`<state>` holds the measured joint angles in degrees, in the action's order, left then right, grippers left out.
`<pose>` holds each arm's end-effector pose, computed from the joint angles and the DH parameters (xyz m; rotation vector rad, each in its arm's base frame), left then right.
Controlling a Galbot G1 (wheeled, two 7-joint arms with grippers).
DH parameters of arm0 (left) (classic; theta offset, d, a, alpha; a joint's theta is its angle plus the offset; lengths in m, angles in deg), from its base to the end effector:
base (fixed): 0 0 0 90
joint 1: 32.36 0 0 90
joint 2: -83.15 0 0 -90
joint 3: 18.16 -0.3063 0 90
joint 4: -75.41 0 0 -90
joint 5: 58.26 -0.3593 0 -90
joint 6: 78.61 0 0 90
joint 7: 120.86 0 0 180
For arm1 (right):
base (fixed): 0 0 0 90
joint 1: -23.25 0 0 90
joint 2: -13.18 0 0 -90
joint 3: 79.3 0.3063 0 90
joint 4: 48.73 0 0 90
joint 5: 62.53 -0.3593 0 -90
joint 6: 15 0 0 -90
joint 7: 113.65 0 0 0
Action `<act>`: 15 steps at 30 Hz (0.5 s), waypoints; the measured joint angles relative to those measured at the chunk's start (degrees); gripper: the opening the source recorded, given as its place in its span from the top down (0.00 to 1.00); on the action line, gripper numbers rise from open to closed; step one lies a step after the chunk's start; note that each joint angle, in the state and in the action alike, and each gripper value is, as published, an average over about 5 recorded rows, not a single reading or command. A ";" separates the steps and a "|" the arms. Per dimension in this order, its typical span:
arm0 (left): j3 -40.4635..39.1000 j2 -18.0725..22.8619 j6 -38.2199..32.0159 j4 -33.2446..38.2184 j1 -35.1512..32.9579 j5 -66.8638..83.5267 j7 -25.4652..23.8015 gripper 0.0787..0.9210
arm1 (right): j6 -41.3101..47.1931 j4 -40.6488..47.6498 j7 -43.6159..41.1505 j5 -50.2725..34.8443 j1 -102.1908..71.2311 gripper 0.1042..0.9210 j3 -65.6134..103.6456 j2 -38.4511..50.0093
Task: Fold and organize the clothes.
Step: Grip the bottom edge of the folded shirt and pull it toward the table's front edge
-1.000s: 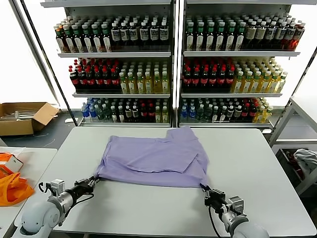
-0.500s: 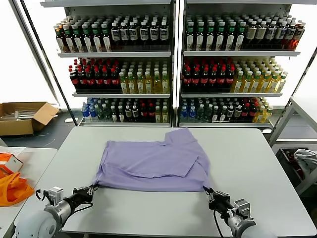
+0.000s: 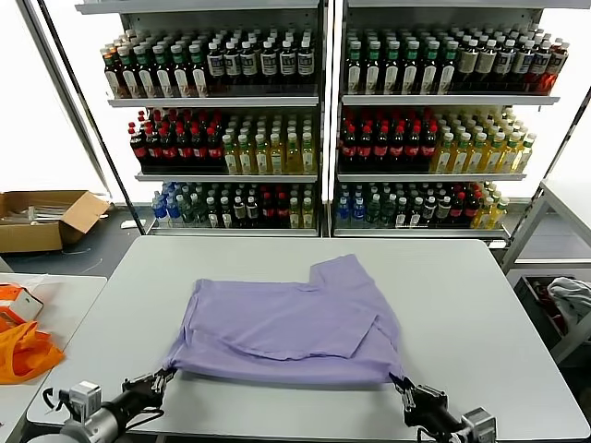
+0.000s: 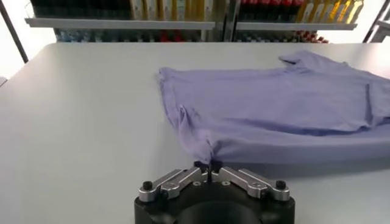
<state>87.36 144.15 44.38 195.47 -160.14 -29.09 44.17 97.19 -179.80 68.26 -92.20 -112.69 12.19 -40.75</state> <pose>0.1938 0.1340 -0.2390 -0.3562 -2.4623 0.0231 0.1505 -0.0471 -0.2312 0.4633 -2.5446 0.0621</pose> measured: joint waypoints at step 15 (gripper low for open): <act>6.70 2.68 0.08 5.48 -6.06 -2.77 -0.08 0.44 | -2.55 -1.71 0.14 -3.91 -0.47 0.46 5.71 1.09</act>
<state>94.06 146.83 44.47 200.96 -166.20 -31.87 44.09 94.65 -181.51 68.40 -96.11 -113.16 17.89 -39.65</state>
